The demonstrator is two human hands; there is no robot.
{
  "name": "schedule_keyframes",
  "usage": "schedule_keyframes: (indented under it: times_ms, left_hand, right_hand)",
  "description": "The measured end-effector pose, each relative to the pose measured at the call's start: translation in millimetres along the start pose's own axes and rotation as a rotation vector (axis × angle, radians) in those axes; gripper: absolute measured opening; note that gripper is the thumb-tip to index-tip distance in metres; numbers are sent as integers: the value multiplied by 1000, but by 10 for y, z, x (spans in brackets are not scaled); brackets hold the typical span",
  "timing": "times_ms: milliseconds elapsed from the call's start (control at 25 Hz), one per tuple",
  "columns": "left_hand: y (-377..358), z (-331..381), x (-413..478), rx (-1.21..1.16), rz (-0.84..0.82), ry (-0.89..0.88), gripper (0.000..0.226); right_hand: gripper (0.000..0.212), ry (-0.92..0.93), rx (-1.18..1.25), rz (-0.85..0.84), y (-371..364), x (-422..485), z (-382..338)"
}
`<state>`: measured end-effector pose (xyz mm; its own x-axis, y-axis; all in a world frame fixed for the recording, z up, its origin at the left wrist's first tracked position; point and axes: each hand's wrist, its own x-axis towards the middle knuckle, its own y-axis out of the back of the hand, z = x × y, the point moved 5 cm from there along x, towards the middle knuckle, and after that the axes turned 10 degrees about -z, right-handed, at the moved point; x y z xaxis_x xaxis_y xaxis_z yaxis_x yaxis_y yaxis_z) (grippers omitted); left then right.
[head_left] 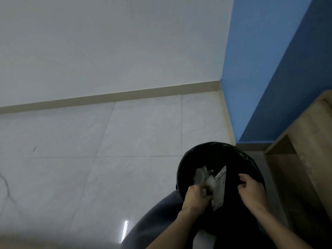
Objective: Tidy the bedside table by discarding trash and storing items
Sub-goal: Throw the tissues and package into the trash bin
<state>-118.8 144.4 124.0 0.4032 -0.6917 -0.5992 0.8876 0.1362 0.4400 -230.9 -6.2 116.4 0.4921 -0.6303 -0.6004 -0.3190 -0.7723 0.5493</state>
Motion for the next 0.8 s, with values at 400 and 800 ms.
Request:
schedule_keyframes:
  times_ms: [400,800]
  left_hand:
    - [-332,-164,-88,409,-368,-138,61]
    - [74,-149,341,489,-161,-171,82]
  right_hand:
    - [67,-157,-330,-67,-38,-58,160]
    - [61,142,-565,22,-62,277,-142]
